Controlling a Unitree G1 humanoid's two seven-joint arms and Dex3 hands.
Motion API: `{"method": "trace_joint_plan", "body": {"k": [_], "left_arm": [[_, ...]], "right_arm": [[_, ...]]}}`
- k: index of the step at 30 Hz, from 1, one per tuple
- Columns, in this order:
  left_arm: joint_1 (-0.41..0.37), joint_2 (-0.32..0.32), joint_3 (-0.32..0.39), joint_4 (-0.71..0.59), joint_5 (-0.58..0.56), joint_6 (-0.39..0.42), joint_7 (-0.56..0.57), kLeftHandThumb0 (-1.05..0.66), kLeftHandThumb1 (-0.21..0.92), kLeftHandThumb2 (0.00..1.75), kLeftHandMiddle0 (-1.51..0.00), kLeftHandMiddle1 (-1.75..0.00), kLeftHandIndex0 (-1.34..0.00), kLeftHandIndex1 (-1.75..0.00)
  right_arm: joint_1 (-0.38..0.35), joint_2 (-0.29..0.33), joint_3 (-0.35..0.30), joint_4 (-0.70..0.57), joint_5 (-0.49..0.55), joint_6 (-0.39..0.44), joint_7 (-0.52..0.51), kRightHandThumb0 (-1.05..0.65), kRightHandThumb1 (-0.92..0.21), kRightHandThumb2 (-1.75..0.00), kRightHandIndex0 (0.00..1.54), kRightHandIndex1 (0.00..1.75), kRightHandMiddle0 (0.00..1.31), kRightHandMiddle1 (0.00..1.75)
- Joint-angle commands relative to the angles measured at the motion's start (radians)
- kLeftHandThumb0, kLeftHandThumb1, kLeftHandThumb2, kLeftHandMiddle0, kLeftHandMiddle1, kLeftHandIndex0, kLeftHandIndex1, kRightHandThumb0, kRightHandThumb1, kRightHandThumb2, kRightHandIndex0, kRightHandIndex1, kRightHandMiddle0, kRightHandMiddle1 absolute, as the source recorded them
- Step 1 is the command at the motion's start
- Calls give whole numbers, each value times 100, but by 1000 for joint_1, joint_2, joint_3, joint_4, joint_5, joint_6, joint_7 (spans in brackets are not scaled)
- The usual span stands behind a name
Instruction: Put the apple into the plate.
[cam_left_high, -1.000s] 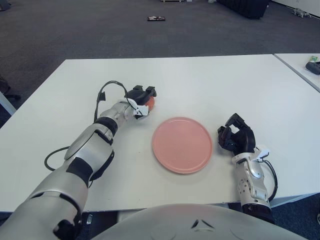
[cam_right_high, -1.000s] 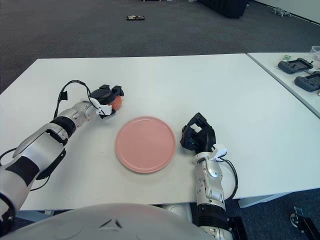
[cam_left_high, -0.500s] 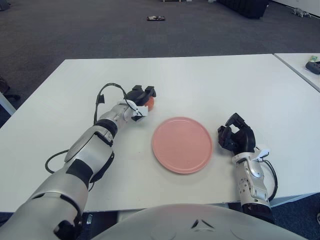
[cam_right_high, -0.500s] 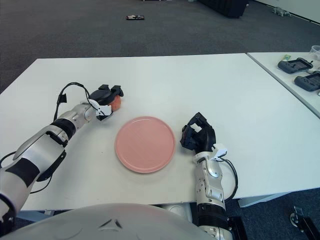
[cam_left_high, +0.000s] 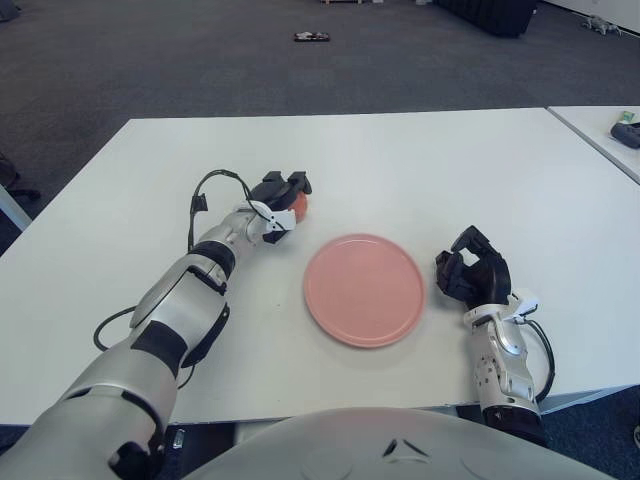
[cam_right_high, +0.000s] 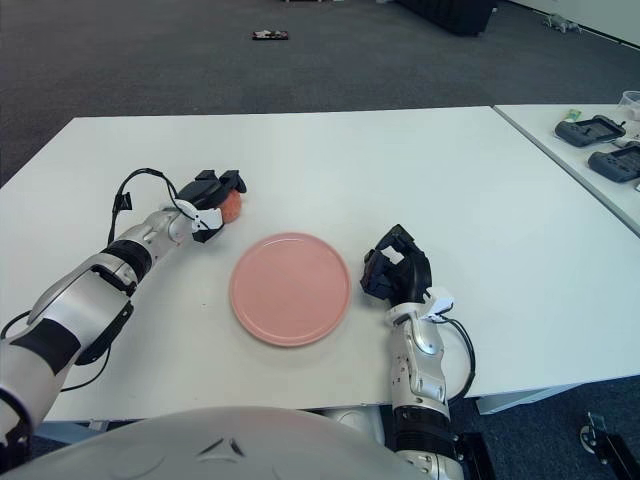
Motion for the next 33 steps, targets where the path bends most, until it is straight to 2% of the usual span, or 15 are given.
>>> {"method": "trace_joint_plan", "body": {"k": [1, 12, 18, 23, 30, 33], "left_arm": [[77, 8, -9, 45, 13, 33, -62, 0, -10, 174, -97, -162, -68, -175], [85, 13, 20, 39, -9, 11, -66, 0, -9, 174, -98, -160, -68, -175], [78, 18, 38, 36, -29, -1, -83, 0, -10, 174, -98, -160, -68, -175], [32, 41, 64, 12, -49, -27, -130, 0, -10, 174, -98, -160, -68, -175], [35, 55, 81, -2, -57, -60, -124, 0, -10, 174, -98, -160, -69, -175], [10, 73, 112, -22, -89, -81, -169, 0, -10, 174, -98, -160, -69, -175]], "right_arm": [[10, 9, -2, 17, -4, 31, -18, -54, -19, -148, 129, 175, 72, 175], [14, 9, 4, 17, -14, 17, -23, -54, -18, -150, 132, 175, 73, 175], [18, 2, 7, 5, -22, 53, -32, -53, -21, -146, 128, 175, 71, 175], [19, 3, 5, -1, -29, 66, -38, -52, -23, -143, 124, 175, 68, 175], [22, 10, 6, -7, -31, 64, -43, -51, -25, -142, 122, 175, 67, 175], [24, 19, 6, -12, -28, 56, -49, -51, -25, -142, 122, 175, 67, 175]]}}
